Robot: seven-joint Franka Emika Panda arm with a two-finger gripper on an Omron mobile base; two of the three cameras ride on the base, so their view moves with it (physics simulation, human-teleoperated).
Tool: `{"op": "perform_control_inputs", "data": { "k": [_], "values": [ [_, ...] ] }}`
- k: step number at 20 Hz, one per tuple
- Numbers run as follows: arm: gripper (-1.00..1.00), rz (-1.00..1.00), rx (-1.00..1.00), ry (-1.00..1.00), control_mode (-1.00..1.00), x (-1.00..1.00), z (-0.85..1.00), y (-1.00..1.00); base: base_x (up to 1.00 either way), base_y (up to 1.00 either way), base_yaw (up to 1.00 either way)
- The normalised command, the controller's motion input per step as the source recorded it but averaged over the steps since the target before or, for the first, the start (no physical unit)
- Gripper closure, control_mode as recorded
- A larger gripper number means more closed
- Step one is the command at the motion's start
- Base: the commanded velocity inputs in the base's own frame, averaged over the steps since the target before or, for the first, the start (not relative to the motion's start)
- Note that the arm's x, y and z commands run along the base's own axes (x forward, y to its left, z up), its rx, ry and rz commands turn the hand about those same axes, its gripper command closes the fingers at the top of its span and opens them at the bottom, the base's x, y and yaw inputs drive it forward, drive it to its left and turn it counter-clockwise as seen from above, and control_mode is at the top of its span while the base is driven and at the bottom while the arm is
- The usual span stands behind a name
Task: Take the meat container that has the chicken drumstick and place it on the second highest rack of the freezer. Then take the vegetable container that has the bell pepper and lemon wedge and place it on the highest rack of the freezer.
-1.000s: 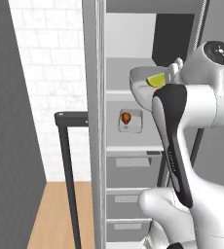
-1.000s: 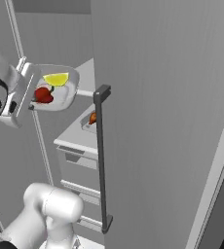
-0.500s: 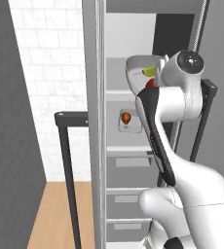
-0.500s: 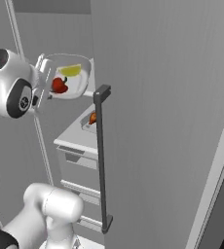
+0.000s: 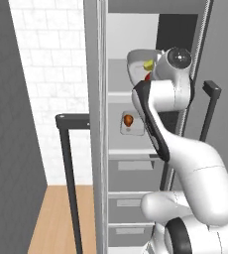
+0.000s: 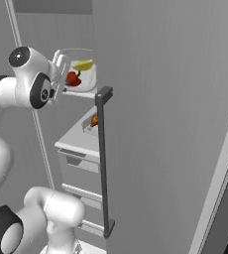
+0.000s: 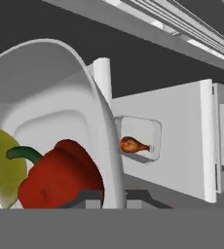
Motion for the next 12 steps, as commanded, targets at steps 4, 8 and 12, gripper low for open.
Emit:
{"op": "perform_control_inputs", "data": {
  "k": [4, 8, 12],
  "values": [
    [1.00, 0.00, 0.00, 0.04, -1.00, 0.90, 0.00, -0.15, 0.00, 0.00, 0.00],
    [1.00, 0.00, 0.00, 0.02, -1.00, 0.87, 0.00, -0.19, 0.00, 0.00, 0.00],
    [1.00, 0.00, 0.00, 0.03, -1.00, 0.67, 0.00, -0.23, 0.00, 0.00, 0.00]
  ]
}}
